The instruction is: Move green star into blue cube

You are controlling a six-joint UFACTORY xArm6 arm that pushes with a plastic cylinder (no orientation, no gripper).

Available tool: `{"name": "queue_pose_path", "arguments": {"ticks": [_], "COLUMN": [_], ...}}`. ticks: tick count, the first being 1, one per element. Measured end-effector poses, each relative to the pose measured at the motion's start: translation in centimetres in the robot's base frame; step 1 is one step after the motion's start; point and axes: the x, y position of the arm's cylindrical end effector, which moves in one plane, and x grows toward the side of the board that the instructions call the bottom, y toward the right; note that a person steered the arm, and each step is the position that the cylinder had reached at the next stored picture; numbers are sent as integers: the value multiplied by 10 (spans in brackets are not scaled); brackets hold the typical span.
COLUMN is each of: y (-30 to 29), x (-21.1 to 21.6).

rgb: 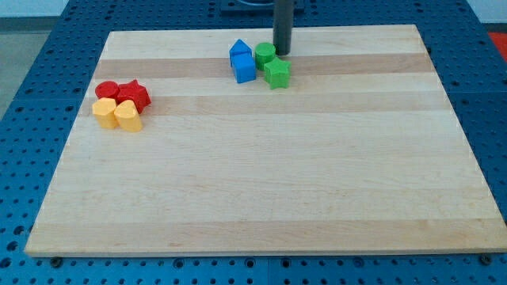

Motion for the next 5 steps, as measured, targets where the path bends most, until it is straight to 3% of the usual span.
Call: {"name": "queue_pose_path", "arguments": {"ticks": [1, 2, 3, 4, 5], "y": [-19, 4, 75, 118, 120], "x": [1, 1, 0, 27, 63]}}
